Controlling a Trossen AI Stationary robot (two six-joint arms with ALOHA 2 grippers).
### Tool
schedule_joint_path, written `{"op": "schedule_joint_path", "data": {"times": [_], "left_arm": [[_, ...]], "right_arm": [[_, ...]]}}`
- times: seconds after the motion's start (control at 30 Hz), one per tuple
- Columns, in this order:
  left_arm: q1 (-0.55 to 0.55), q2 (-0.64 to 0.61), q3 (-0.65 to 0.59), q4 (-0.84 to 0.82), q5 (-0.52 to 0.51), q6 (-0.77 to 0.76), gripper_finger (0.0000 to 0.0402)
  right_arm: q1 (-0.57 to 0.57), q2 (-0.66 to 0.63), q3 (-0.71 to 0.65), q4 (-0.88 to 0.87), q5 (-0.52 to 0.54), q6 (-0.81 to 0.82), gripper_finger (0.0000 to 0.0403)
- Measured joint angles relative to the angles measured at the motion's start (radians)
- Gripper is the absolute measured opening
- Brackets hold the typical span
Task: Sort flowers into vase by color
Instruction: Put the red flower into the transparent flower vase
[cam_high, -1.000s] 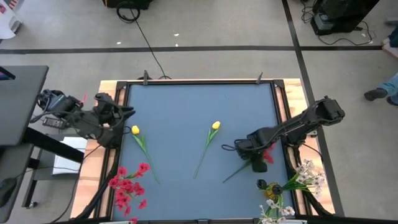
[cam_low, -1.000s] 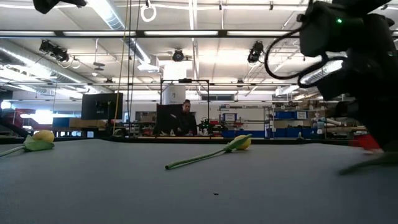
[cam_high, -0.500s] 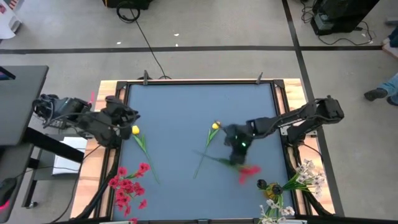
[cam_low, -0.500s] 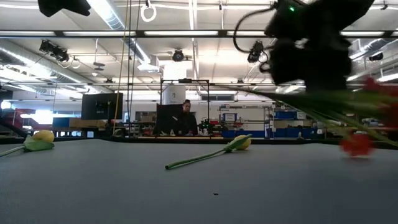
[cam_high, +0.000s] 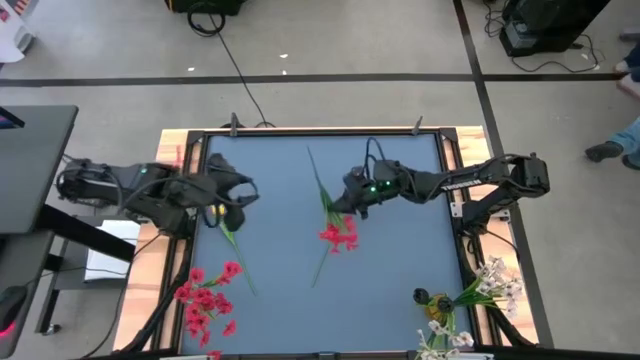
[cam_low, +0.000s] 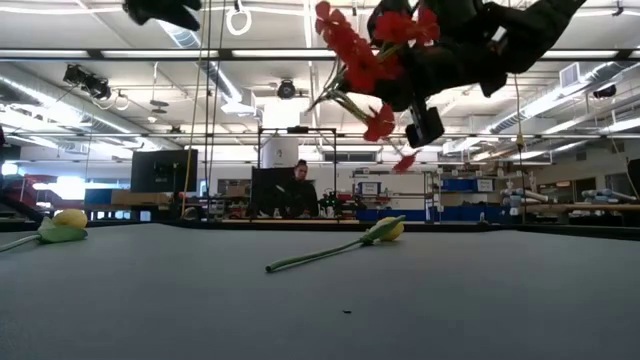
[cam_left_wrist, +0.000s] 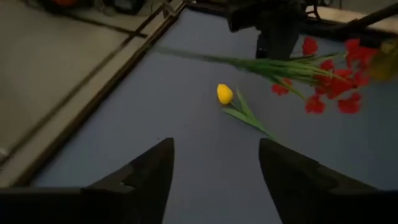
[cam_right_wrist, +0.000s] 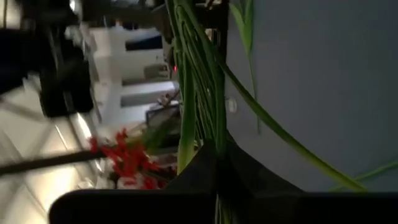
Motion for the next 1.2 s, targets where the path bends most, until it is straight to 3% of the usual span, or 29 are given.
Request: {"op": "schedule_joint_path", "data": {"times": [0.17,0.37,0.73,0.97,1.2], "left_arm": [[0.042,0.101,0.025,0.076,0.01,0.179,0.0262],[0.063,0.249,0.158,0.084,0.016,0.469,0.0256],[0.059,0.503,0.363,0.093,0.002,0.877,0.0231],[0.059,0.554,0.407,0.102,-0.006,0.963,0.0199],[0.062,0.566,0.408,0.111,0.04,1.031,0.0136]], "right_arm": [[0.005,0.0,0.0,0.031,-0.041,0.25,0.002],[0.03,0.0,0.016,0.119,-0.075,0.407,0.0034],[0.044,0.0,0.18,0.12,-0.161,0.374,0.0025],[0.044,0.0,0.18,0.072,-0.18,0.371,0.0025],[0.044,0.0,0.18,0.075,-0.179,0.367,0.0025]]}}
